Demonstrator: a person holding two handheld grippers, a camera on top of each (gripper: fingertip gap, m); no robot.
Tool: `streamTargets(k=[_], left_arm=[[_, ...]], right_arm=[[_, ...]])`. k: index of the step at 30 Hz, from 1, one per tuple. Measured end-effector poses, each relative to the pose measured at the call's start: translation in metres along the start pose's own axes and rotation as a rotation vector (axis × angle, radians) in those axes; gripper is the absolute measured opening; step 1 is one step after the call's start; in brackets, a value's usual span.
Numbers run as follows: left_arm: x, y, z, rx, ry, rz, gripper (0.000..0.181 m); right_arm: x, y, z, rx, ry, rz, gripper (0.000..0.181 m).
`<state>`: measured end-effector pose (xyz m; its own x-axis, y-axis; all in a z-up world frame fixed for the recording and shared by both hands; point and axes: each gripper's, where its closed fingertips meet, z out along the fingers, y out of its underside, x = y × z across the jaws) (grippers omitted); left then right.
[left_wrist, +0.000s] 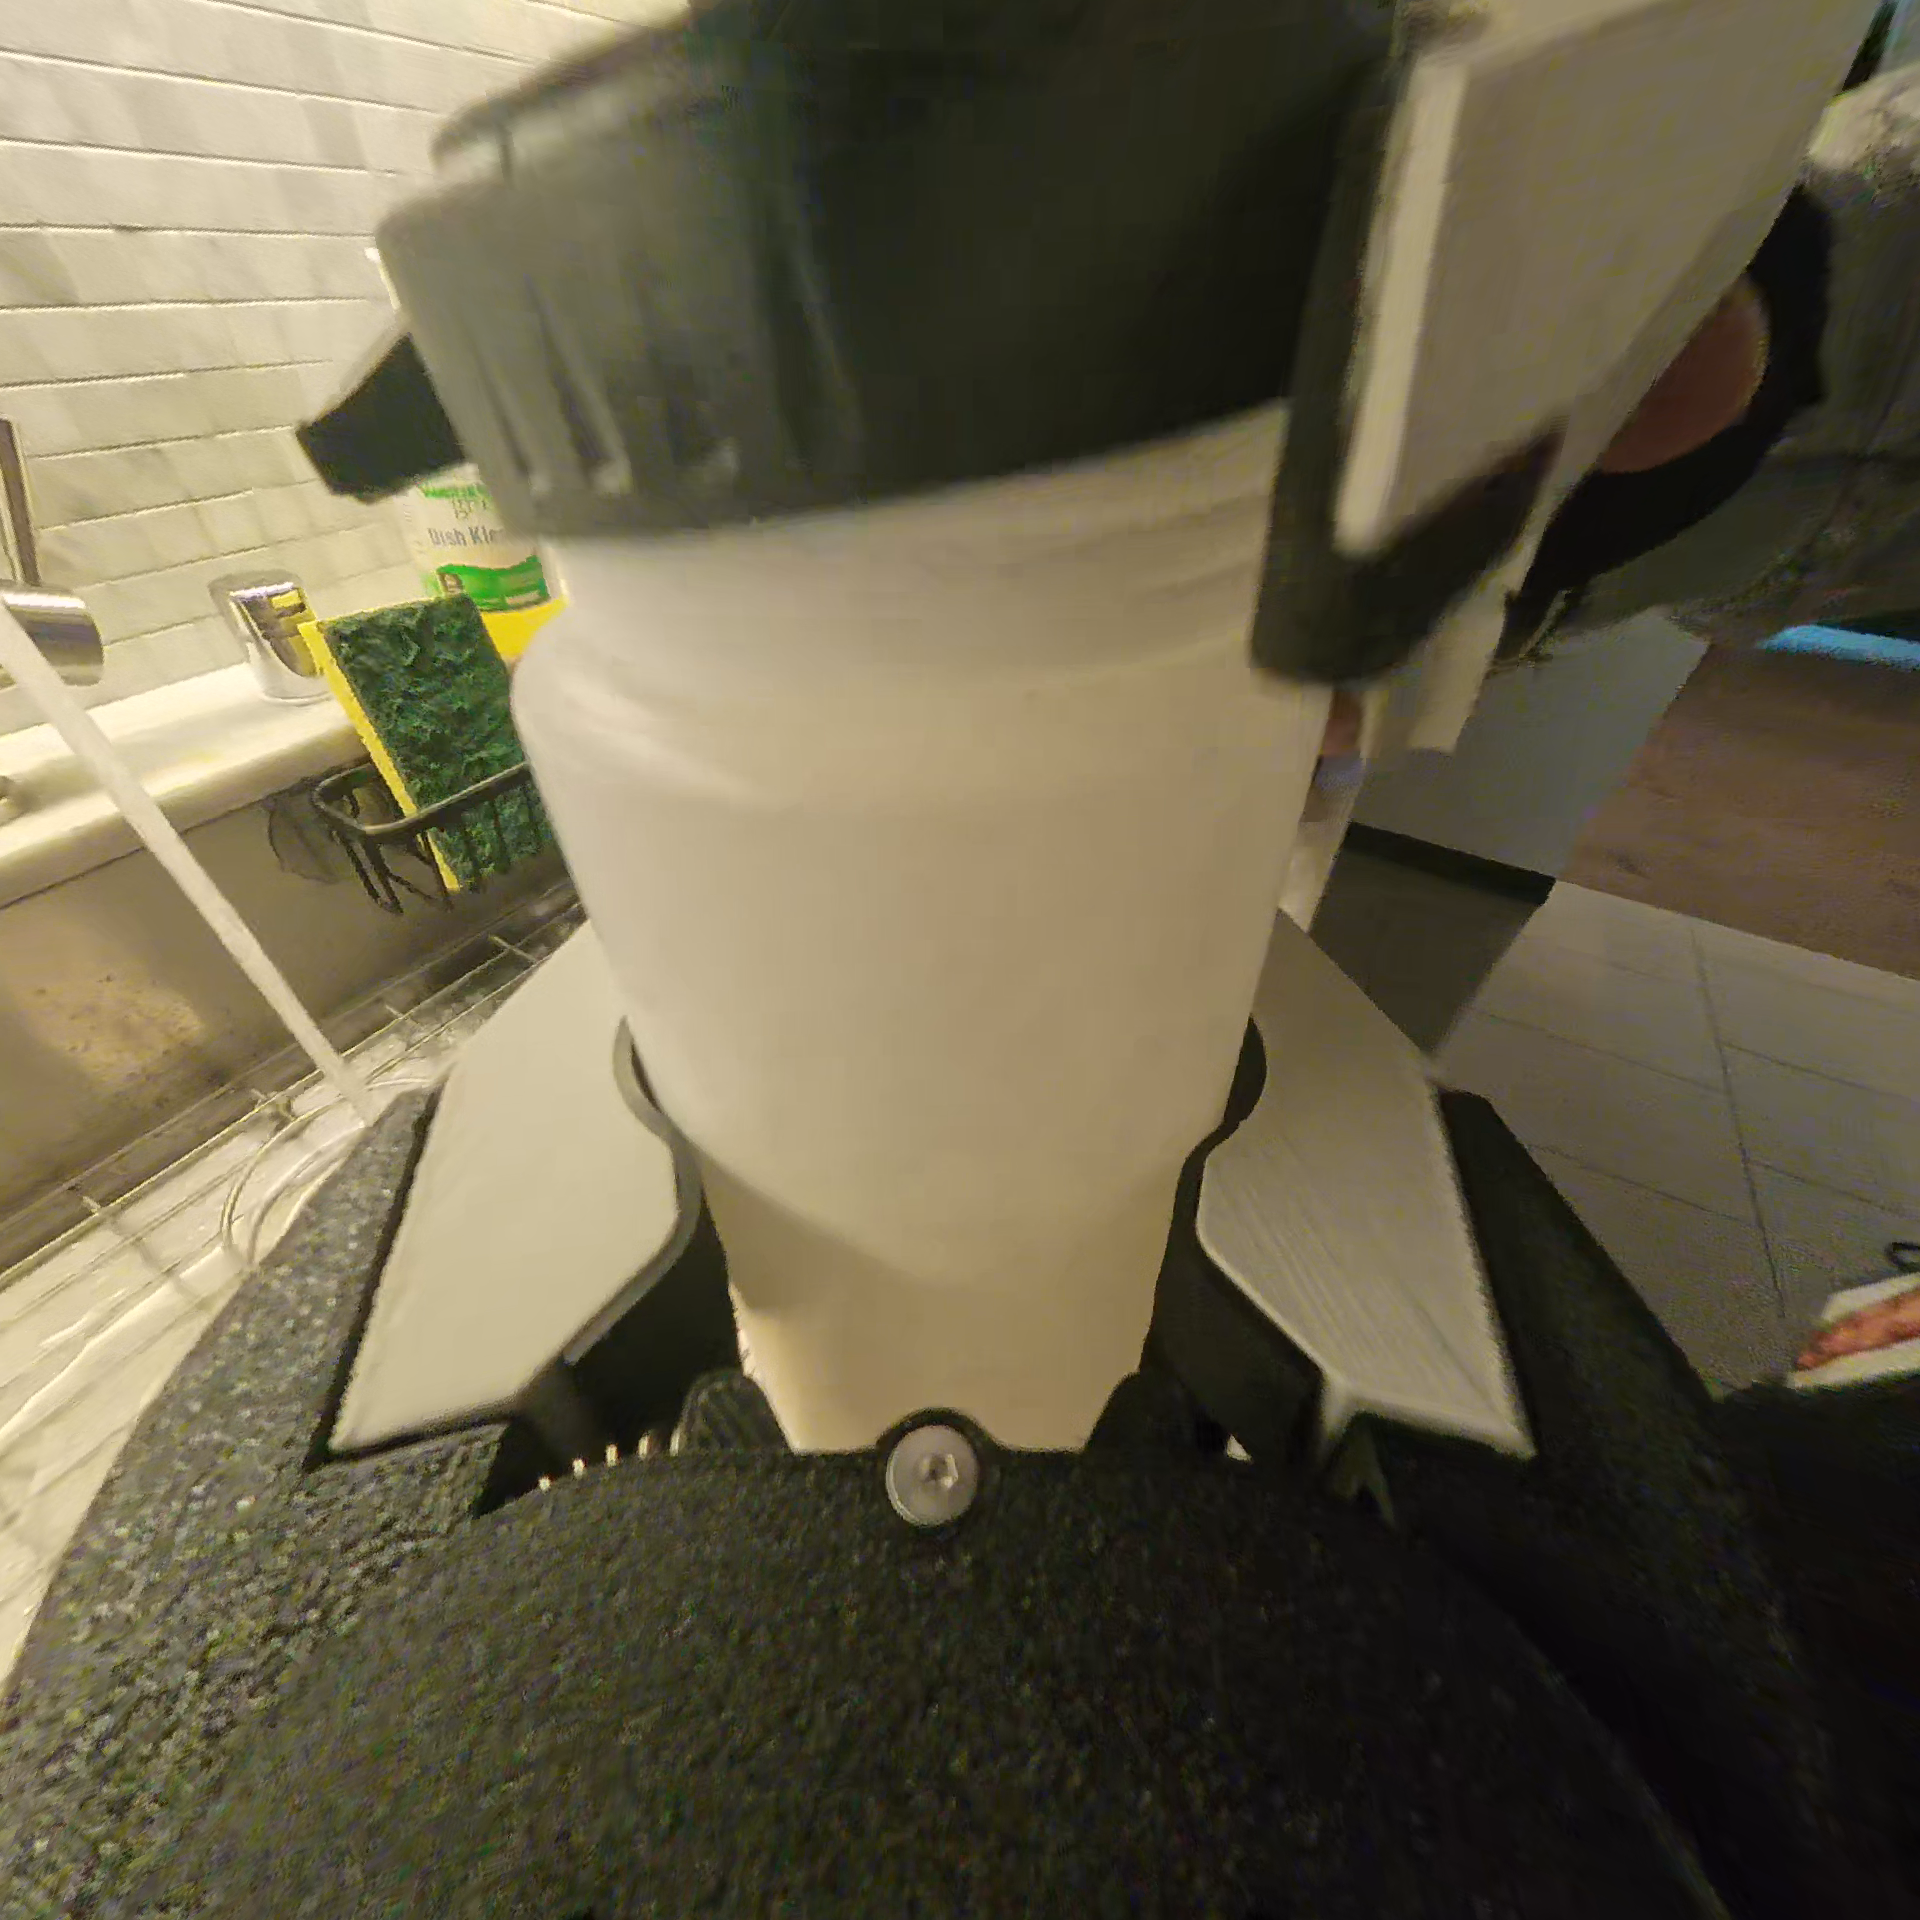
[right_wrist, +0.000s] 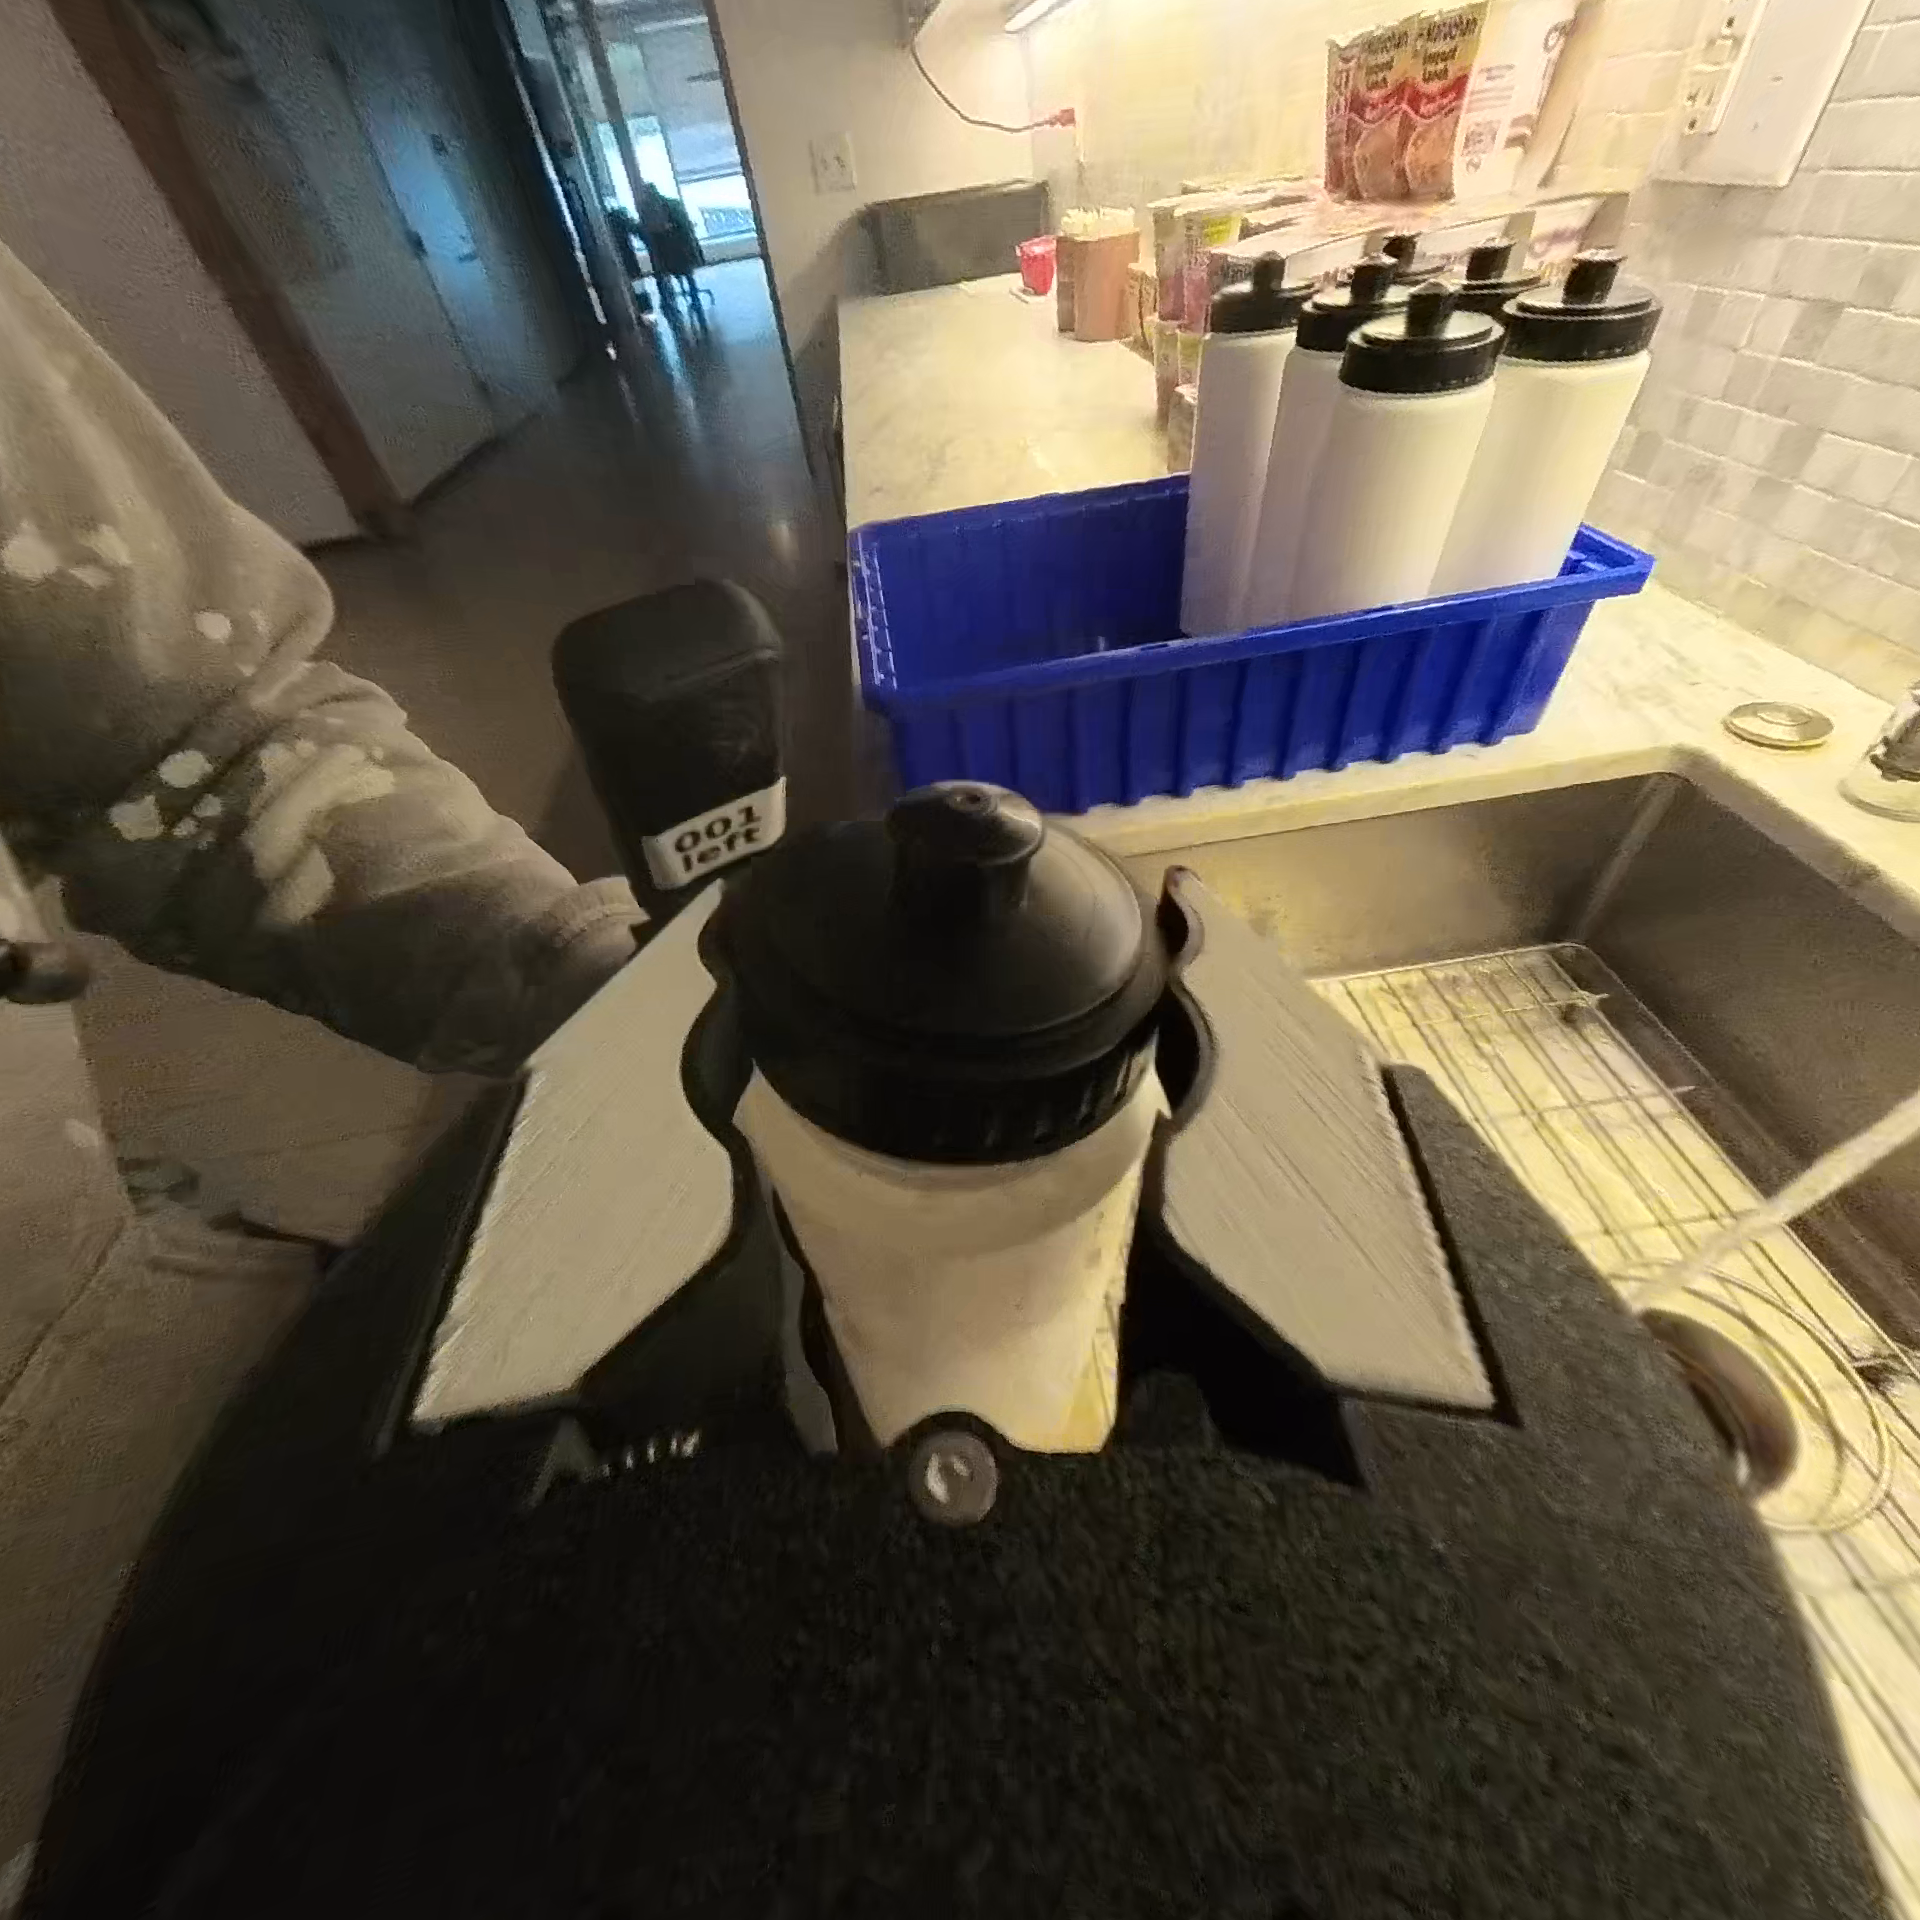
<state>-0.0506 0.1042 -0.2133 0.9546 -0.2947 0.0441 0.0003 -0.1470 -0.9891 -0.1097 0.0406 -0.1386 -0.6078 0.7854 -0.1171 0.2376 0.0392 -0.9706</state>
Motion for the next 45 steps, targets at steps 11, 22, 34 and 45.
streamTargets(k=[11,22,34,45], left_arm=[[0.004,0.001,-0.002,-0.014,0.044,0.014,0.105],[0.007,0.008,-0.007,-0.040,0.035,0.006,0.108],[-0.001,0.009,-0.007,-0.039,-0.007,0.013,0.105],[-0.001,0.011,-0.007,-0.064,0.031,0.009,0.104]], right_arm=[[-0.001,-0.007,-0.004,0.059,-0.094,-0.094,0.079],[-0.017,-0.001,0.003,0.075,-0.149,-0.125,0.078],[-0.016,0.008,0.004,-0.067,-0.167,-0.111,0.078],[-0.021,0.017,0.002,-0.317,-0.377,-0.189,0.079]])
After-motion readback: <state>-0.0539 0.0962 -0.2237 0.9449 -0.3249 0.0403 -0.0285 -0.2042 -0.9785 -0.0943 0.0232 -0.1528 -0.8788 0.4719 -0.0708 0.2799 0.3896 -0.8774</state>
